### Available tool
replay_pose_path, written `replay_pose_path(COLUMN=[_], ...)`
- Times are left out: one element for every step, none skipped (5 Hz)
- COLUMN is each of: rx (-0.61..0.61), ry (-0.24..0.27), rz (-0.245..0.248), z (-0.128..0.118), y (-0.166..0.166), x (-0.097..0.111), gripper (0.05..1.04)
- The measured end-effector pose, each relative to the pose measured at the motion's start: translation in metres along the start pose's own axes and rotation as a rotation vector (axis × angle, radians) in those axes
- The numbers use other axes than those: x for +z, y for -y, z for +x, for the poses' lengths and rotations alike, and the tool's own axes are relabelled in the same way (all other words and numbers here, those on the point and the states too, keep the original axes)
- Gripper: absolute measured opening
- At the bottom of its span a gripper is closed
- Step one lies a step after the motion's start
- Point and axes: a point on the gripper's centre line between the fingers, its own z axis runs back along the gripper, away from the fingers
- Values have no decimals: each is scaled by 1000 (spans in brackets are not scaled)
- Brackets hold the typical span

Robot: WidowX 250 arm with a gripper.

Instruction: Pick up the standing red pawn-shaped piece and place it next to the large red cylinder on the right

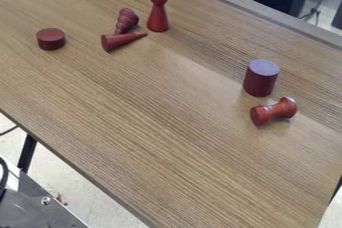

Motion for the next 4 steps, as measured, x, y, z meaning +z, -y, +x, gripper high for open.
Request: replay_pose_path(rx=[0, 21, 56, 88], ry=[-54, -51, -51, -41], rz=[-3, -12, -1, 3], z=[-5, -1, 7, 14], y=[1, -4, -9, -16], x=[-19, -19, -21, -19], gripper=[999, 999, 999, 999])
